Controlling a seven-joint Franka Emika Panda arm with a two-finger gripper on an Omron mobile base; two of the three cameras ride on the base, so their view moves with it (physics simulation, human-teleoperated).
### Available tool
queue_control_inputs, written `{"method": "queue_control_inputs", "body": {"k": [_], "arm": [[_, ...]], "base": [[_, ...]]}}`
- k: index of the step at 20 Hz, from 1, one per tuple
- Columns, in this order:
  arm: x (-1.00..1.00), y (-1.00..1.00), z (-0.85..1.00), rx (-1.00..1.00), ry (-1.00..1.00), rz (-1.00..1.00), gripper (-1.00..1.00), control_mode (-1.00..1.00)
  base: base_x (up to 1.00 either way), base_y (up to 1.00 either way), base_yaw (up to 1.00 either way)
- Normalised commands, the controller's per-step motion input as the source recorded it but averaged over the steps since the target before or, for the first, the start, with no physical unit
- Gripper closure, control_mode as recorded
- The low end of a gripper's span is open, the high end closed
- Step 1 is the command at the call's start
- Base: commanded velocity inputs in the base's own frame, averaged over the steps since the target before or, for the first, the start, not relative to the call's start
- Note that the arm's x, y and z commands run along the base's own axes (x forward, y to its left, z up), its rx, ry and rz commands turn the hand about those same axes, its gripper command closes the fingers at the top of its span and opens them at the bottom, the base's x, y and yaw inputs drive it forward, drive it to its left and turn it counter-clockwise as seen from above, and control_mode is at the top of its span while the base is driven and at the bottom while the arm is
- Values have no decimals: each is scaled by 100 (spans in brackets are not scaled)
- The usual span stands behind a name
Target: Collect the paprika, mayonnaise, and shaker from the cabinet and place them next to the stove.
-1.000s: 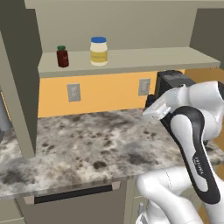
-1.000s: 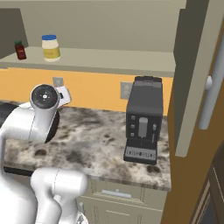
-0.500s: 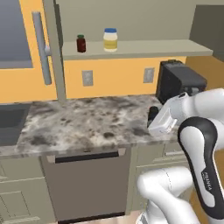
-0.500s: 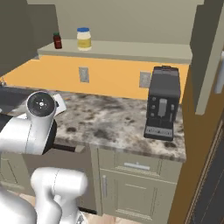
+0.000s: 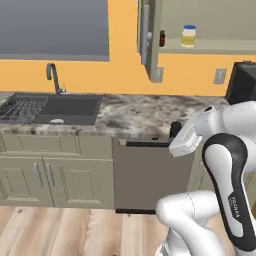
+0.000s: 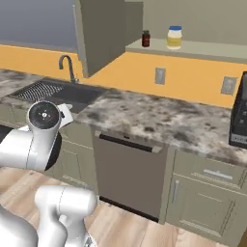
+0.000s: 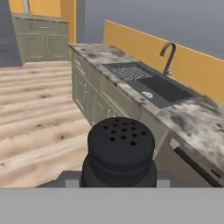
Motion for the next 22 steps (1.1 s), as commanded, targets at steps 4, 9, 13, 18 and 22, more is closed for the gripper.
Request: {"method": "queue_control_inputs", "body": {"k": [4, 9, 13, 18, 22], "arm": [[0, 0, 0, 0, 0, 0, 100, 100], [0, 0, 0, 0, 0, 0, 100, 100], [0, 0, 0, 0, 0, 0, 100, 100], [0, 0, 0, 0, 0, 0, 100, 100], [0, 0, 0, 0, 0, 0, 100, 100]], "base": [[-36, 84, 47], [-21, 65, 49], [0, 55, 56], [12, 31, 58], [23, 16, 59]]}}
